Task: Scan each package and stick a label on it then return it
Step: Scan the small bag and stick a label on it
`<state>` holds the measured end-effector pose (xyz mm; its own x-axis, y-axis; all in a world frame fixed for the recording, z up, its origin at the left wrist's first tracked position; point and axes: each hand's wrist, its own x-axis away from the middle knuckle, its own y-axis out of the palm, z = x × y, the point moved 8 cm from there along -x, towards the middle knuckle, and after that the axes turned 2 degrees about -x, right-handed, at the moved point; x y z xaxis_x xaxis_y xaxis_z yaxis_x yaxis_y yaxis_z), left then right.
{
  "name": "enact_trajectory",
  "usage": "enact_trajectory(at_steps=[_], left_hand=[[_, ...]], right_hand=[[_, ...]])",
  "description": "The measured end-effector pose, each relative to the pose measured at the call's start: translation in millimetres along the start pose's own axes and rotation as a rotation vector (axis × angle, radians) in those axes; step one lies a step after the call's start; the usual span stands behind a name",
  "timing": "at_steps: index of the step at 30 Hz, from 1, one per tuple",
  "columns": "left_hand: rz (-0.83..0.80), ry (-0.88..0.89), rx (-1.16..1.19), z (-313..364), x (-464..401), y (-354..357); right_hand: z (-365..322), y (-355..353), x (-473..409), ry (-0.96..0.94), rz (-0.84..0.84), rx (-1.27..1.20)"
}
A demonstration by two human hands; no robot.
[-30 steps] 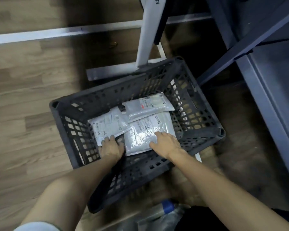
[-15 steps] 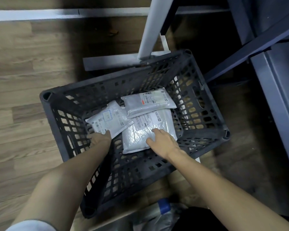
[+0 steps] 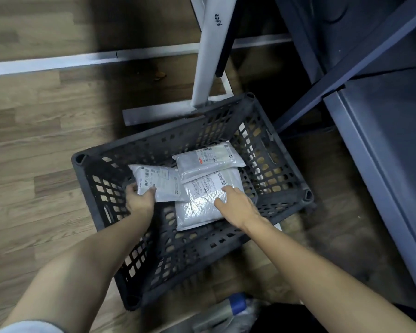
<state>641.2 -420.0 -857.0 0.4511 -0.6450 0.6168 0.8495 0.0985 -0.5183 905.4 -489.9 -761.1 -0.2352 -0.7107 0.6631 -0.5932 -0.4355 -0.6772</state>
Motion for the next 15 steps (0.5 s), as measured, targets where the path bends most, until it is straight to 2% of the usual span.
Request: enact_trajectory(at_steps=[8,11,15], left_hand=[[0.013,0.048,0.002,38.1,47.3,-17.7],[-0.008,0.118,-0.016,65.1,64.7,-25.6],[-0.063,0.219,0.072,109.0,93.6,-34.7]], right_hand=[[15.3,-52.5,35.1,0.017,0.093,-0.029],[16.3,-77.8,51.5,0.02,0.141,-0.026],[11.2,-112.8,79.8,-0.001,0.223,-0.033]])
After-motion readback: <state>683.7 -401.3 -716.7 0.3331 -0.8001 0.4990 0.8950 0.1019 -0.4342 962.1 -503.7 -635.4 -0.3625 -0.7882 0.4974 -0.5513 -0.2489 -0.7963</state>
